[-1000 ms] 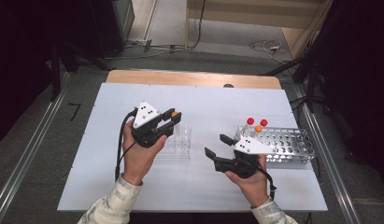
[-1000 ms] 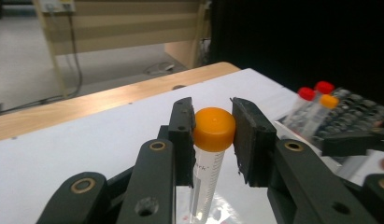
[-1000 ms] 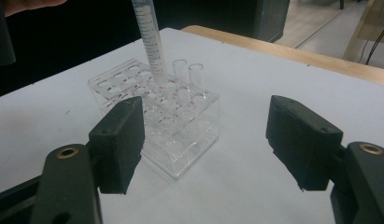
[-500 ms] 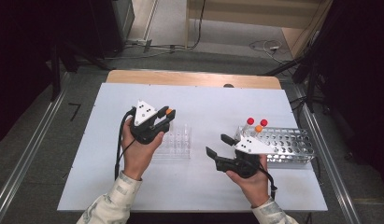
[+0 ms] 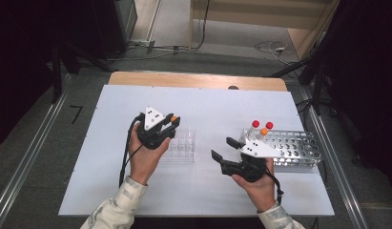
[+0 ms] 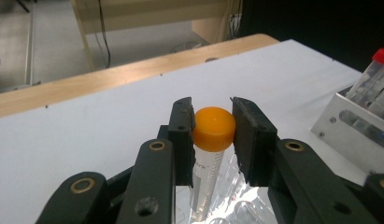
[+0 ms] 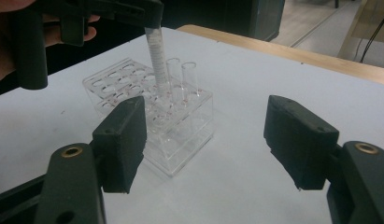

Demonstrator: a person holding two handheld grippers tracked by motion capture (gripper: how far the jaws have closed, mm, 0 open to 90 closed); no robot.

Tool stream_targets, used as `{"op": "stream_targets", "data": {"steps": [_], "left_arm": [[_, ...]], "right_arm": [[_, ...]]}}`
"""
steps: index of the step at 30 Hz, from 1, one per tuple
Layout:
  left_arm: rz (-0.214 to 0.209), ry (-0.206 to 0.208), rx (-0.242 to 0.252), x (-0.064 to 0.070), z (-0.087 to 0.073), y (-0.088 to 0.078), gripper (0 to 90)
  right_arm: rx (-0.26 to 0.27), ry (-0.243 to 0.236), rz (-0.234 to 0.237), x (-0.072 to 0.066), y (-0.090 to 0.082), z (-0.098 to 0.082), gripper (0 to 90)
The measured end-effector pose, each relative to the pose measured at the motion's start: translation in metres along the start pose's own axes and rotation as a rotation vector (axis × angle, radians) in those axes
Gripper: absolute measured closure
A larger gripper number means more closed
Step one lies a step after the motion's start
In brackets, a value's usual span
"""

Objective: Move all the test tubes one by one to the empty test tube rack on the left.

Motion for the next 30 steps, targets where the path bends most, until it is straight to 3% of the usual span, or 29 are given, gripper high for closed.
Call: {"op": "stream_targets", "data": {"steps": [7,14,18,21,30], "left_arm": [[0.001,-0.014,-0.069,-0.002,-0.006,0.006,69.5],[-0.017,-0.047,-0.058,-0.003,-0.005,0.004,64.0],[-0.047,-0.083,-0.036,-0.004,-0.003,0.002,54.8],[-0.061,-0.106,-0.040,-0.004,-0.002,0.002,42.1],[-0.062,-0.160,-0.033,-0.007,0.001,-0.001,21.7]], "right_arm": [[-0.004,0.004,-0.001,0.000,0.000,-0.001,28.3],[-0.006,0.004,-0.002,0.000,0.000,-0.001,28.4],[-0.001,0.005,-0.009,0.002,-0.002,-0.001,28.3],[-0.006,0.017,-0.020,0.005,-0.004,-0.002,27.7],[0.019,0.043,-0.087,0.026,-0.028,-0.002,25.7]]}}
Point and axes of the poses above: each handheld gripper's, and its own axes: y roughly forward along the jaws, z roughly out of its top, x roughly to its right, the point moved 2 cm from there along y, roughly forward along the jaws, and after that the axes turned 3 degrees about -x, right-handed, at the moved point
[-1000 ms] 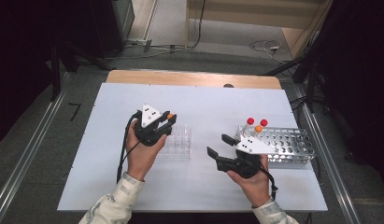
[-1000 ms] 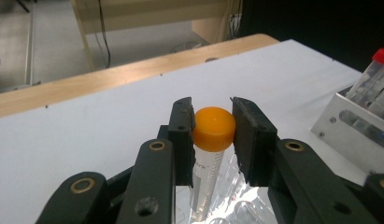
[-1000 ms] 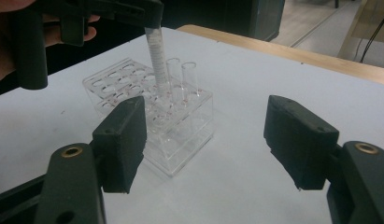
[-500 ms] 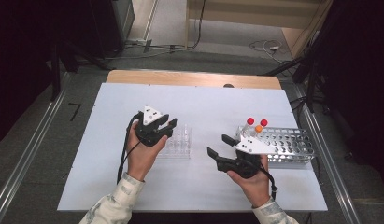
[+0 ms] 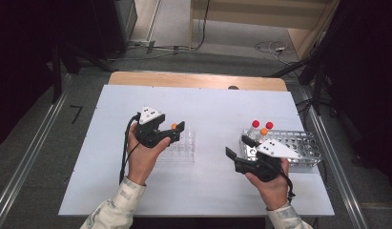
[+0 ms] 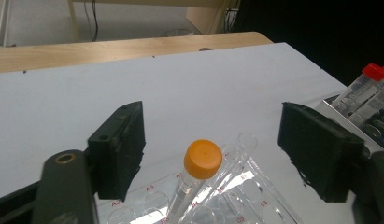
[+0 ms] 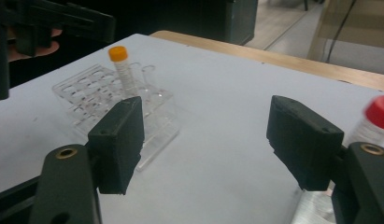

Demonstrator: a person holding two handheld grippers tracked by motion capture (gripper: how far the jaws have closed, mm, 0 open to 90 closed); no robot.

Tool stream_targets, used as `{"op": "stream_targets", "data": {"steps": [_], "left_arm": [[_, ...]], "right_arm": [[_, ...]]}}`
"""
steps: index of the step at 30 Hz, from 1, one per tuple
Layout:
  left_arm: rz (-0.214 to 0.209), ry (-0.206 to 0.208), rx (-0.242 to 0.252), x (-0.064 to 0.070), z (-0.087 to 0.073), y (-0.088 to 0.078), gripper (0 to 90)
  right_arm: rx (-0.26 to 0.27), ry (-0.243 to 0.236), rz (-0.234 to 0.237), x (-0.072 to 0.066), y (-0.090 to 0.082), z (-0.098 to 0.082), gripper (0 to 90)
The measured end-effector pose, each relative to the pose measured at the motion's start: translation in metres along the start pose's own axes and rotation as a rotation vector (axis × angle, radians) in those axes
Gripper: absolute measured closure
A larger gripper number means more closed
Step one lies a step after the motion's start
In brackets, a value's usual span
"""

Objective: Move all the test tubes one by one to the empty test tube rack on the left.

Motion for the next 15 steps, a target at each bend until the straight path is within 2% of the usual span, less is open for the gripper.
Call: {"op": "stream_targets", "data": {"steps": [9,15], "left_arm": [[-0.010,-0.017,0.015,0.001,0.001,-0.002,18.0],[-0.026,-0.021,0.031,0.003,0.002,-0.002,13.6]], "right_arm": [[0.014,0.021,-0.099,0.029,-0.024,-0.005,25.2],[0.006,0.043,-0.159,0.044,-0.027,-0.012,25.9]]}}
Point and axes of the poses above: each handheld gripper's, and its own axes: y roughly forward along the jaws, z roughly out of its top, x roughly to its right, the point moved 2 cm from there along y, roughly forward along the jaws, and after that the axes turned 3 degrees about -x, right-handed, at the moved point
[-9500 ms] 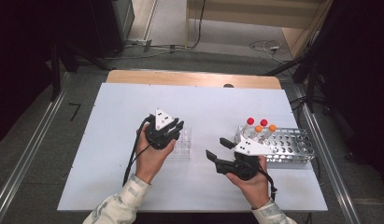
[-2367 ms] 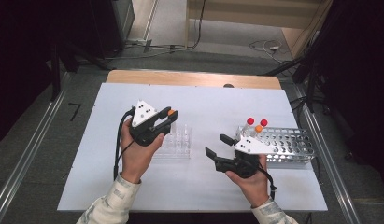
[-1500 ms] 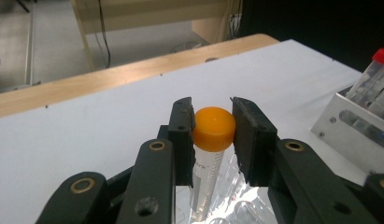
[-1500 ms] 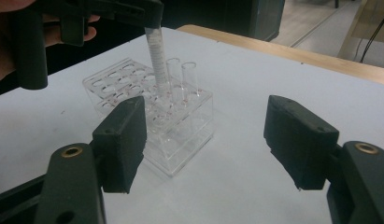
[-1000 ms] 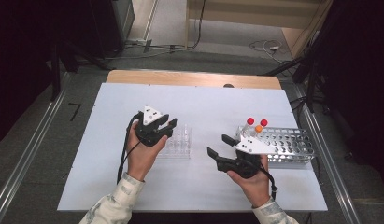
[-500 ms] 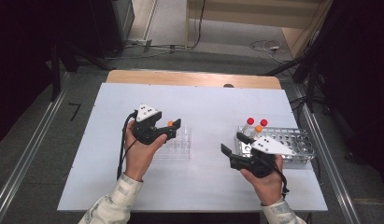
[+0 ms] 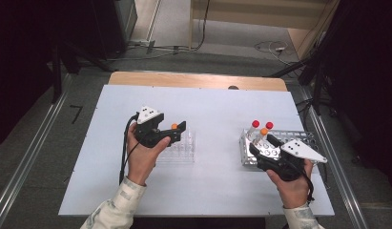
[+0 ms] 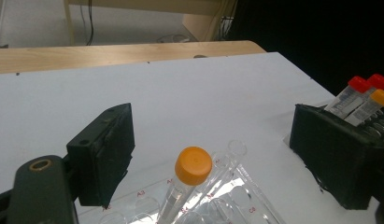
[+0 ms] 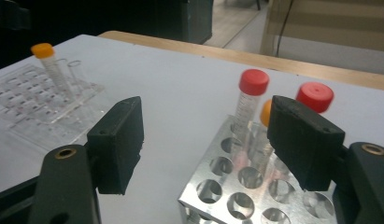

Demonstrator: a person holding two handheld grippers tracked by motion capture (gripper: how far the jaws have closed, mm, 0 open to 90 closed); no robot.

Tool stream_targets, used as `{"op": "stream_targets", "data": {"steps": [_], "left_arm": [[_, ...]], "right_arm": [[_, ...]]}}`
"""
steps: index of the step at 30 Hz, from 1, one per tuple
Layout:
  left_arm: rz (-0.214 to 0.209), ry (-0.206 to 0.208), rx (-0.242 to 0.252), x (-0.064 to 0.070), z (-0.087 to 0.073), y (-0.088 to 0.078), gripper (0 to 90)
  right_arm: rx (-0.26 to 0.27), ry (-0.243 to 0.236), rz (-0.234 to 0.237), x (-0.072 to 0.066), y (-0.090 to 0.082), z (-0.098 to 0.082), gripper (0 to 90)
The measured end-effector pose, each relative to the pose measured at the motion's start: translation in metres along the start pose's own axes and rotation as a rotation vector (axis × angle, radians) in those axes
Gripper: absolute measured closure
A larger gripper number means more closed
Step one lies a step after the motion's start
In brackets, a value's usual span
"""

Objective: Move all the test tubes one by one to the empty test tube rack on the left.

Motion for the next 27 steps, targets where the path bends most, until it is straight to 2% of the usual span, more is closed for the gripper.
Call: {"op": "stream_targets", "data": {"steps": [6,11,21,27], "left_arm": [[-0.012,-0.010,-0.005,0.001,0.000,0.001,11.2],[-0.028,0.001,-0.011,0.005,-0.001,0.003,10.2],[-0.032,0.018,-0.012,0.007,-0.002,0.004,10.2],[-0.036,0.019,-0.013,0.008,-0.002,0.005,10.2]], "right_arm": [[-0.036,0.032,-0.059,0.015,0.015,-0.011,32.2],[-0.045,0.043,-0.095,0.023,0.024,-0.014,40.0],[-0.082,0.053,-0.115,0.029,0.037,-0.018,55.8],[-0.102,0.058,-0.114,0.031,0.043,-0.021,60.4]]}}
Point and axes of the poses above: each handheld gripper's, and its own axes: y roughly forward along the jaws, z roughly out of its top, x roughly to its right, the point moved 2 cm from there along y, roughly forward along the jaws, and after that the axes turned 3 degrees about -x, right-handed, at the moved point
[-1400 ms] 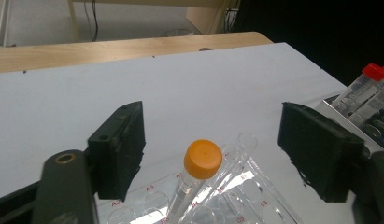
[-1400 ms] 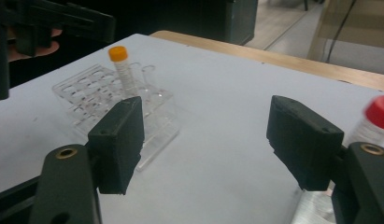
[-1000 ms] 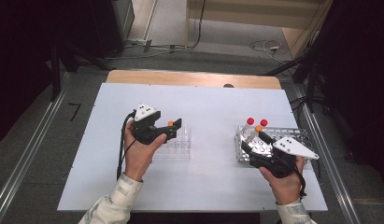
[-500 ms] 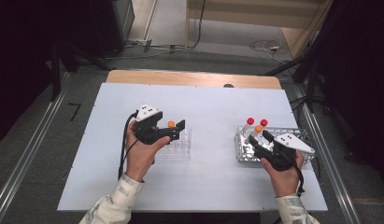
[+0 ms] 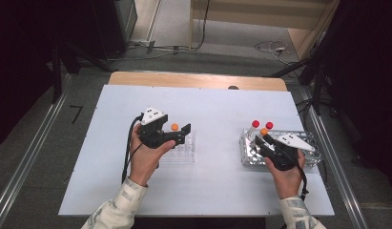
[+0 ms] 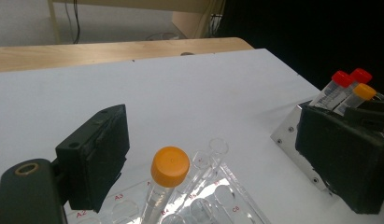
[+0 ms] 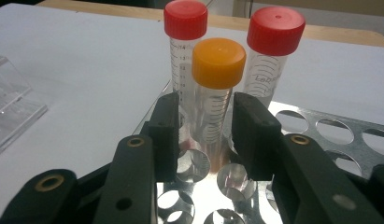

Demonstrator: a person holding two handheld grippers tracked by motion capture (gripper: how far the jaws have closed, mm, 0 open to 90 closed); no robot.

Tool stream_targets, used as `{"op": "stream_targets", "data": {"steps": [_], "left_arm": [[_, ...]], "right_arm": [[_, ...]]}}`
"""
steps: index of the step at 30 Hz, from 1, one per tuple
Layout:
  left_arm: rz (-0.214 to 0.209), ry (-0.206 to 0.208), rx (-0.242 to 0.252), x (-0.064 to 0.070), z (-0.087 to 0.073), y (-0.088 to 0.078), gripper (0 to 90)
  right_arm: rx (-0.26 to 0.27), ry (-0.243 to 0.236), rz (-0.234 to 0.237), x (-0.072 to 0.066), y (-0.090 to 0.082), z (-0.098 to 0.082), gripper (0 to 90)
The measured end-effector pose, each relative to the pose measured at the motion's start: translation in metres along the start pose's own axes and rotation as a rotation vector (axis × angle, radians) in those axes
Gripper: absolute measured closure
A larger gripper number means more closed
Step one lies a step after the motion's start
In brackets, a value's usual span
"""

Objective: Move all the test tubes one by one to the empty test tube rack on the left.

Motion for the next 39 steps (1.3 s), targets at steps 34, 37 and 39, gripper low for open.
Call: {"op": "stream_targets", "data": {"steps": [34,37,39], "left_arm": [[0.001,0.011,-0.011,0.002,0.000,0.000,10.2],[0.000,0.011,-0.008,0.003,0.001,-0.001,10.2],[-0.003,0.010,-0.004,0.003,0.001,-0.002,10.2]], "right_arm": [[0.147,-0.013,0.004,-0.010,-0.041,0.035,71.4],[0.151,-0.016,0.016,-0.013,-0.043,0.036,71.5],[0.150,-0.022,0.029,-0.017,-0.044,0.037,71.5]]}}
Point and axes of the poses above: each handheld gripper's, and its own axes: y roughly forward along the jaws, z roughly out of its top, x roughly to its right, the point moved 2 cm from there along y, roughly forward along the jaws, and after that the axes turned 3 degrees about -x, right-handed, at the moved point
